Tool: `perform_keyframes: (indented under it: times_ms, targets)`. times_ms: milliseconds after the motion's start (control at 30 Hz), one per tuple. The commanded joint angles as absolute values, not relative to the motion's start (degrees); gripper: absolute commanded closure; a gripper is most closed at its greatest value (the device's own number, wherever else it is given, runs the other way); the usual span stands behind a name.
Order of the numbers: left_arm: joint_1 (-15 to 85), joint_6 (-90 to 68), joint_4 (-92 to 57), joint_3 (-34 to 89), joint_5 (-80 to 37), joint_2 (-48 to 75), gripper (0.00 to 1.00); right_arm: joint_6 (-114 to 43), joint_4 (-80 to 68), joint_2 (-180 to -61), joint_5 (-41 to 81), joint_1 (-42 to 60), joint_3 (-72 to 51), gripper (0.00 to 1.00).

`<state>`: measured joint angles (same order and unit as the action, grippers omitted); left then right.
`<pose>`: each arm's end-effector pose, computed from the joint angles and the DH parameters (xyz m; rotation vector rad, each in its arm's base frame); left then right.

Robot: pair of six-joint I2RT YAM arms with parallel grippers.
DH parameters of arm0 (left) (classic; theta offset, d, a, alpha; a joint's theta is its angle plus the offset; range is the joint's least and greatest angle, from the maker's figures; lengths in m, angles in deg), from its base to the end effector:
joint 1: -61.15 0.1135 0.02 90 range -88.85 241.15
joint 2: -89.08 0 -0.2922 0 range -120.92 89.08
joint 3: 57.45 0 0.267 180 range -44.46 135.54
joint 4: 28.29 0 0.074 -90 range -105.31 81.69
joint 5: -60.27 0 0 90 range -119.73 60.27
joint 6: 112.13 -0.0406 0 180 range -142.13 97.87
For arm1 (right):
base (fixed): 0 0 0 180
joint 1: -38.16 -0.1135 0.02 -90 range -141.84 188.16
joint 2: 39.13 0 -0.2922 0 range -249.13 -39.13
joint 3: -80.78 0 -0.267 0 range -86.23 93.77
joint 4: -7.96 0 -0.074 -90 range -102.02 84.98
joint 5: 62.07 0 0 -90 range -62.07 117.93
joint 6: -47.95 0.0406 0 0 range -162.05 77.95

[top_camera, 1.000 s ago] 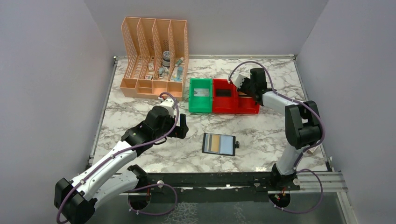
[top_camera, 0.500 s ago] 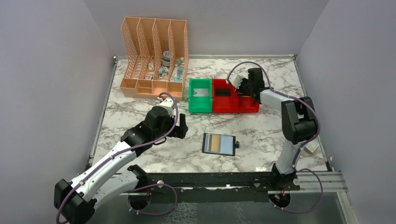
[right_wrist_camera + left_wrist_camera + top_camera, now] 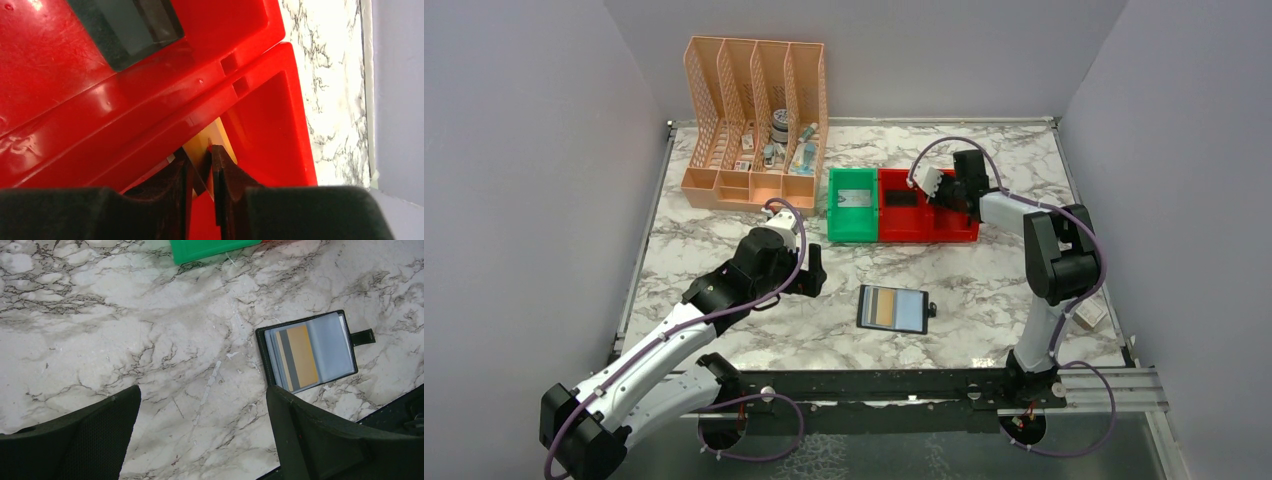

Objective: Take the credit cards out of the card holder
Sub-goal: Place the credit card in the storage box.

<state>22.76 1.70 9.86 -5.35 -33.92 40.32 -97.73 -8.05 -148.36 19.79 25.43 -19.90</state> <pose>0.1491 -0.1144 0.2834 0.2400 2.2144 -0.5317 0.4154 0.0997 0.1742 -1.3885 1.9212 -0.1943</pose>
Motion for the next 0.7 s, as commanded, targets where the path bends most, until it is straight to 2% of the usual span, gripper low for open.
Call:
perform_keyframes:
  times_ms: [0,100,133,167,667]
  targets:
    - [22.6,1.2,9.9,-3.4,-35.1,41.0,0.01,-98.5,-10.1,-148.0,17.4,26.0,-20.2,0.77]
    - [22.7,1.2,9.9,-3.4,-34.9,41.1,0.01,-98.3,-9.9,-148.3,17.9,26.1,-20.5,0.76]
    - [22.6,1.2,9.9,-3.5,-34.9,41.1,0.01,-98.1,-9.8,-148.3,17.8,26.1,-20.4,0.7]
    - [22.7,1.2,9.9,-3.5,-35.0,41.1,0.01,-97.9,-9.6,-148.4,17.7,26.2,-20.5,0.69]
    - [22.7,1.3,9.6,-3.6,-33.8,41.8,0.01,-97.1,-12.4,-147.7,16.8,26.5,-20.6,0.68]
